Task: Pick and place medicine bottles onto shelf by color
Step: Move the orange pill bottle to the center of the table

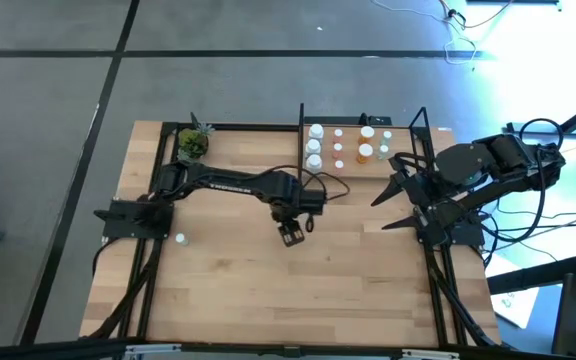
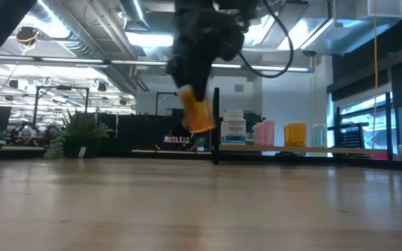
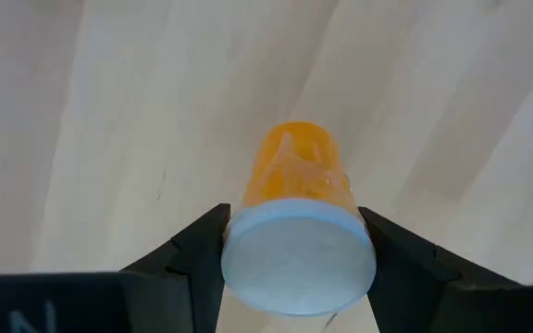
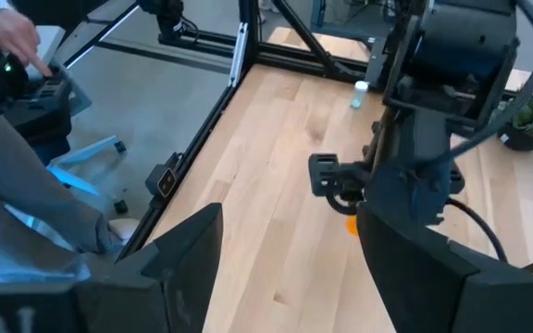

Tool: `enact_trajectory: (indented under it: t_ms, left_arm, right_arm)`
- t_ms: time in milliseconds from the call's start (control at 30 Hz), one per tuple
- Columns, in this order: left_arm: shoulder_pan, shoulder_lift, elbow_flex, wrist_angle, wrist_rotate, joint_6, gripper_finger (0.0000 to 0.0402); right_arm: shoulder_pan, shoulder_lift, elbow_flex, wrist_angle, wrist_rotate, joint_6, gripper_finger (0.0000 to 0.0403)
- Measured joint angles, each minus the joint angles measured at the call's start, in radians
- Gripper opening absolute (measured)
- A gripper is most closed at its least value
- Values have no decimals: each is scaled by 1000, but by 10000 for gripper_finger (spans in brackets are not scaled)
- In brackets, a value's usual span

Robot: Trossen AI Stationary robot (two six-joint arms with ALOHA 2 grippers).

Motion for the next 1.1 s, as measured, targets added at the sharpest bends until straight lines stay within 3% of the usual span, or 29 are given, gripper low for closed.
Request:
enact_trajectory:
  t_ms: [233, 1100]
  left_arm:
    - [-1, 56, 46, 15, 2, 37, 193]
    - [0, 158, 37, -35, -12, 112, 193]
  right_arm:
    - [0, -9, 0, 8, 0, -4, 252]
    - [0, -10, 0, 4, 0, -8, 252]
